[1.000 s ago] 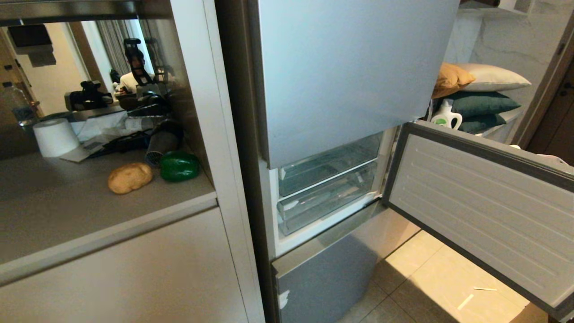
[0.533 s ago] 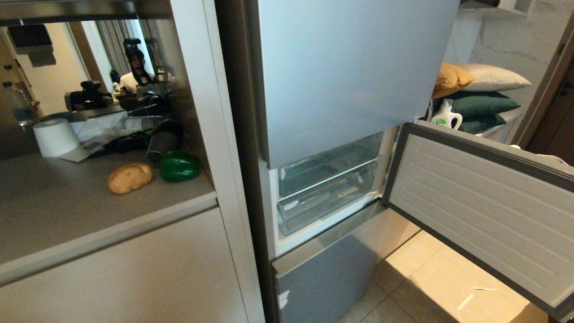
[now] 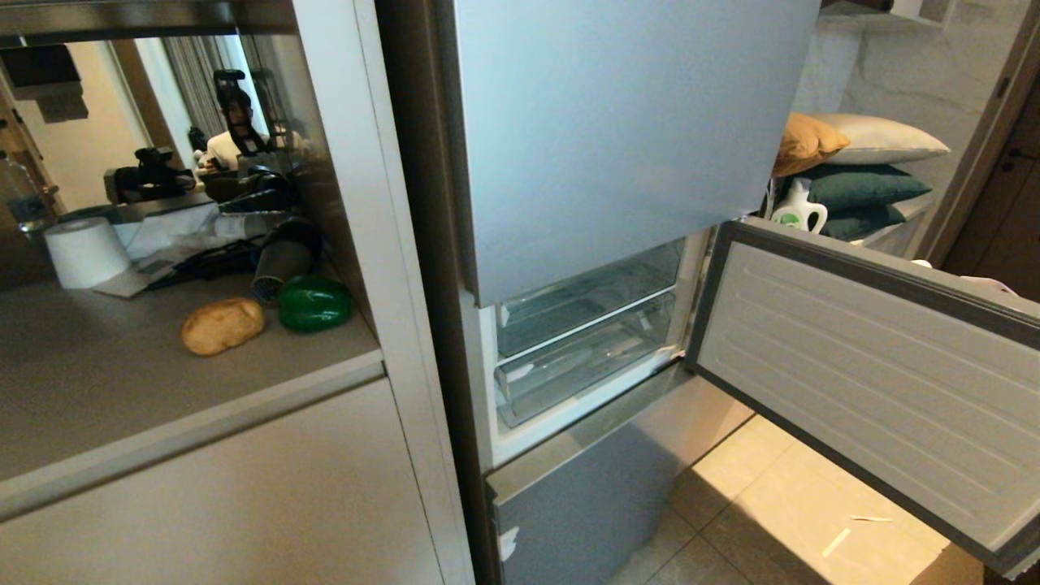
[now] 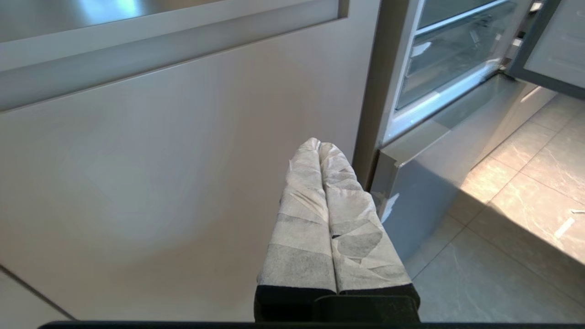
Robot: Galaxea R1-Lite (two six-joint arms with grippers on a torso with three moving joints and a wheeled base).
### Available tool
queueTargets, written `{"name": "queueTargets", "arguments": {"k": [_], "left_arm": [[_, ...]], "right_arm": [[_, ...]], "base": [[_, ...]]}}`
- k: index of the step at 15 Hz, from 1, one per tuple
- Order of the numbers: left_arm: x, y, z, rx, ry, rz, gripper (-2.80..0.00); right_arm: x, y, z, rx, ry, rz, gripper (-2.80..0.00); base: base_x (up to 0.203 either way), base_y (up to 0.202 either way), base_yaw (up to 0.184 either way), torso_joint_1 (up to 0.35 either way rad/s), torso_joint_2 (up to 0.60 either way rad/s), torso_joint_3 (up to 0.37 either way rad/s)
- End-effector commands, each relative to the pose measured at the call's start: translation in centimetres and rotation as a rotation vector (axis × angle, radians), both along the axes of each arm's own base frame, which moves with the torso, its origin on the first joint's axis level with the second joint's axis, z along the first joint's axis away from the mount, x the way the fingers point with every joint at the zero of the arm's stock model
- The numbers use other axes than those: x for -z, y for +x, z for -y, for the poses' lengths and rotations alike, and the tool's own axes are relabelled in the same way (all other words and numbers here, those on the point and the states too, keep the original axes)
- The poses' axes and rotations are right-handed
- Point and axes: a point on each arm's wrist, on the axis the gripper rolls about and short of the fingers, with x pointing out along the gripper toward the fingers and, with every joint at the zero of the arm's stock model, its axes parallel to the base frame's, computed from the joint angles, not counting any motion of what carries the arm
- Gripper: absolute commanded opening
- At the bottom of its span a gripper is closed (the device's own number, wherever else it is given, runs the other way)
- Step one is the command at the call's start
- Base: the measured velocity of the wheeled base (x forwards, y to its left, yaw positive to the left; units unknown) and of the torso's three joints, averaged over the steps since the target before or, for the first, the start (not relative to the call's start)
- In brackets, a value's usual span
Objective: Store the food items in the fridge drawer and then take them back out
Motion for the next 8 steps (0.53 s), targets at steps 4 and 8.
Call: {"name": "queueTargets", "arguments": {"k": [4, 8], "left_arm": [[-0.02, 0.01, 0.00, 0.000, 0.000, -0.001, -2.80], [0.02, 0.02, 0.00, 0.000, 0.000, -0.002, -2.80]], "right_arm": [[0.85, 0.23, 0.00, -0.002, 0.000, -0.029, -2.80], [0.85, 0.23, 0.00, 0.000, 0.000, -0.029, -2.80]], "base": [[0.000, 0.000, 0.000, 0.000, 0.00, 0.000], [0.000, 0.000, 0.000, -0.018, 0.05, 0.024]]}}
